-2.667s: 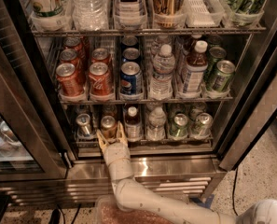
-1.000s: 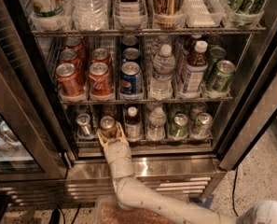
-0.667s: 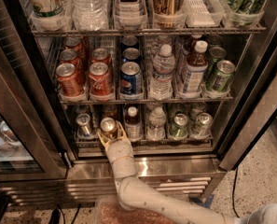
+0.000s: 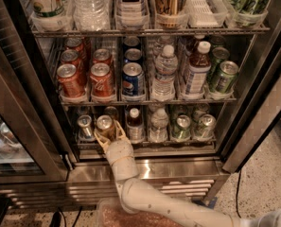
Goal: Pick orange can from bottom shelf of fridge
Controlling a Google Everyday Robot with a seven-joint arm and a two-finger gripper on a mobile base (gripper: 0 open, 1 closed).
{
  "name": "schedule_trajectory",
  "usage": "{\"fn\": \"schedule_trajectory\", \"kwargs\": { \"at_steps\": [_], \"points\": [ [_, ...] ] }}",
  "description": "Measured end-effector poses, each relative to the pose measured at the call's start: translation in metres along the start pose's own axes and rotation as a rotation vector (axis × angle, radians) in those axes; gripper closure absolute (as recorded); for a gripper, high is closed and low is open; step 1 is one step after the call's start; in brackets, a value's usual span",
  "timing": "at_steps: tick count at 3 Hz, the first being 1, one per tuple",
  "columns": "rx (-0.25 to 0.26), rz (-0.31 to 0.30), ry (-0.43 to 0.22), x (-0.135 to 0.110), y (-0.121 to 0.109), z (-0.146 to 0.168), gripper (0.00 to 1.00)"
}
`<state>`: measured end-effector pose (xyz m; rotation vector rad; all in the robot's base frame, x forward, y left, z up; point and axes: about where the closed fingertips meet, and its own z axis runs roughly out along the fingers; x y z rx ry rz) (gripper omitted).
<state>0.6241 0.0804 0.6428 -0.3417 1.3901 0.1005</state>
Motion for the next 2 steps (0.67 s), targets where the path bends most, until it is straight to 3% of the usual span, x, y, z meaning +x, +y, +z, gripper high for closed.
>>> {"fn": "schedule_trajectory", "kwargs": {
  "at_steps": [2],
  "points": [
    [-0.060, -0.006, 0.075, -0.011, -0.007, -0.029, 1.00]
  ]
}}
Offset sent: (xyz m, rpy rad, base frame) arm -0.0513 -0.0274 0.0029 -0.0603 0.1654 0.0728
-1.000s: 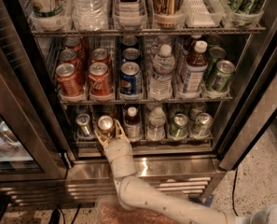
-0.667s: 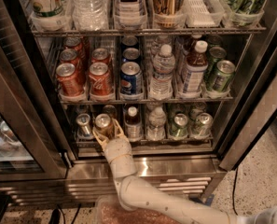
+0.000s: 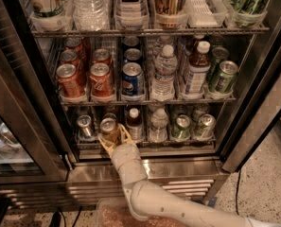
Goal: Pick orange can from bottom shelf of fridge
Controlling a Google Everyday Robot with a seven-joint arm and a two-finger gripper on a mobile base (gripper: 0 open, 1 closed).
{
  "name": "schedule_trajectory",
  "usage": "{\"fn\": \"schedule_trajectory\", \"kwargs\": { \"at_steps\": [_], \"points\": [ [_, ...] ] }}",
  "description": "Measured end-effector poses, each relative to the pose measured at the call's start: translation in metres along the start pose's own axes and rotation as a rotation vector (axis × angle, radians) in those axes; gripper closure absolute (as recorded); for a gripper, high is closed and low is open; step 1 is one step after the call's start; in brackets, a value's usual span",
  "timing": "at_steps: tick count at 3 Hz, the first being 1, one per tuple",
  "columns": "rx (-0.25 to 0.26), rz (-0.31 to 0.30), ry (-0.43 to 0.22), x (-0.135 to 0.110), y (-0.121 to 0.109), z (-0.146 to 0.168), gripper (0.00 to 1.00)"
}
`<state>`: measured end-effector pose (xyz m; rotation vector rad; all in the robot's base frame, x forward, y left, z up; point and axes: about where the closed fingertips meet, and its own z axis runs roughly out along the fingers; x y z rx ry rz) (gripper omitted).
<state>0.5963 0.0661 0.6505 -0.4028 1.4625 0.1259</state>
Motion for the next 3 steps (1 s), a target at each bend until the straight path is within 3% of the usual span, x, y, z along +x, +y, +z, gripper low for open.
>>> {"fn": "schedule_trajectory", "kwargs": {
  "at_steps": [1, 2, 3],
  "points": [
    [-0.016, -0.029, 0.072, -0.007, -0.015, -0.043, 1.00],
    [-0.069, -0.053, 0.147, -0.016, -0.027, -0.084, 1.00],
    [-0.104, -0.065, 0.237, -0.017, -0.061, -0.103, 1.00]
  ]
}}
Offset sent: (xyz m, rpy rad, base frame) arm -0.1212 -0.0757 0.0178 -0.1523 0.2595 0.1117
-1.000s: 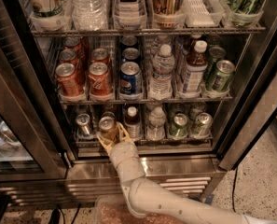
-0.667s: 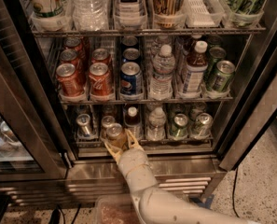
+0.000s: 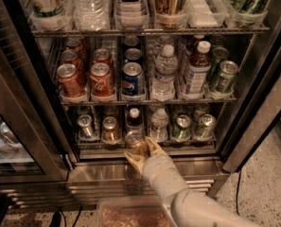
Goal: Pick orange can from bottom shelf of fridge
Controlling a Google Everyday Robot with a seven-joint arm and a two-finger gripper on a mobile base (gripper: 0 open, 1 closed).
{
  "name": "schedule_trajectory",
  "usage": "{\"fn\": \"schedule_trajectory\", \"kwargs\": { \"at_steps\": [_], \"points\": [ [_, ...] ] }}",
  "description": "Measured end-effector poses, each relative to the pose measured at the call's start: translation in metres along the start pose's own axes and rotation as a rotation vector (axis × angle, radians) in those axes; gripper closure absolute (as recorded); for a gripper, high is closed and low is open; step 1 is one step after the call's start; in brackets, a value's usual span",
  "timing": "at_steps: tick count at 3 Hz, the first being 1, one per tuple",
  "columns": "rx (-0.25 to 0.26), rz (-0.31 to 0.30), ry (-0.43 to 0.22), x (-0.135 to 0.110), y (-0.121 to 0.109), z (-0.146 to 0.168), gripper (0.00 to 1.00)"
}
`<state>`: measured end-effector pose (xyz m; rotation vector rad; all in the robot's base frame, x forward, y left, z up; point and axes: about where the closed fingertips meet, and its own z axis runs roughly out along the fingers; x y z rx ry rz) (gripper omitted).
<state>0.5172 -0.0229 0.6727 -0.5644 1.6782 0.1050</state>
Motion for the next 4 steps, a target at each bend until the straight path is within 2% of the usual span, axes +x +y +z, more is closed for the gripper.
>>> {"fn": "schedule_trajectory", "kwargs": {
  "at_steps": [1, 2, 3, 4],
  "points": [
    [-0.028, -0.020, 0.089, 0.002, -0.044, 0.000, 1.00],
    [-0.093, -0.098, 0.135, -0.020, -0.071, 0.015, 1.00],
    [-0.226, -0.179, 0.131, -0.061, -0.049, 0.029, 1.00],
    [-0.293, -0.201, 0.123, -0.068, -0.035, 0.033, 1.00]
  ]
}}
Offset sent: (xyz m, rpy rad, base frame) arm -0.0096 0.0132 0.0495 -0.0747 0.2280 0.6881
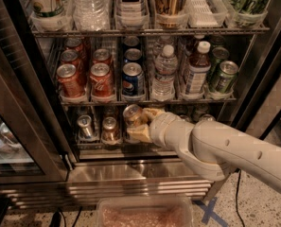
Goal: Pick orange can from bottom shelf of fridge
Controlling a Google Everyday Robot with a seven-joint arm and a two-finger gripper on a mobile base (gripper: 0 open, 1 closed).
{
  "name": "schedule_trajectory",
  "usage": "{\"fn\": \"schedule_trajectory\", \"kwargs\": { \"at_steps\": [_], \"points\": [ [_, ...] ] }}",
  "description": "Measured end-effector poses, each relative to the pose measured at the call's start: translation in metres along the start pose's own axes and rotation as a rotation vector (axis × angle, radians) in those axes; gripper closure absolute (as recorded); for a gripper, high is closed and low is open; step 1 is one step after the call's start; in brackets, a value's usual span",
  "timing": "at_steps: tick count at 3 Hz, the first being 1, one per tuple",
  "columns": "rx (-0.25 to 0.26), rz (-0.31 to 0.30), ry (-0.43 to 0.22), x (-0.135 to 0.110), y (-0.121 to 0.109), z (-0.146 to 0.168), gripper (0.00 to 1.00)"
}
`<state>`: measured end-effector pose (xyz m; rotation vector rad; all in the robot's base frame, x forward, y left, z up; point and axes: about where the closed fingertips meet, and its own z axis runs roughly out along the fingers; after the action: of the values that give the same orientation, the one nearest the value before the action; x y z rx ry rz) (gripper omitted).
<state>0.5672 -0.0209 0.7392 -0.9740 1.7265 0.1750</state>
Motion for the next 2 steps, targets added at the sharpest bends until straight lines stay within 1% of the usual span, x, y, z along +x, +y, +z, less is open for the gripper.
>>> {"fn": "schedule_trajectory", "kwargs": {
  "at_steps": [1, 2],
  "points": [
    [-0.002, 0.004, 0.000, 0.001, 0.001, -0.001, 1.00],
    [-0.058, 0.019, -0.004, 0.002, 0.010, -0.014, 1.00]
  ]
}}
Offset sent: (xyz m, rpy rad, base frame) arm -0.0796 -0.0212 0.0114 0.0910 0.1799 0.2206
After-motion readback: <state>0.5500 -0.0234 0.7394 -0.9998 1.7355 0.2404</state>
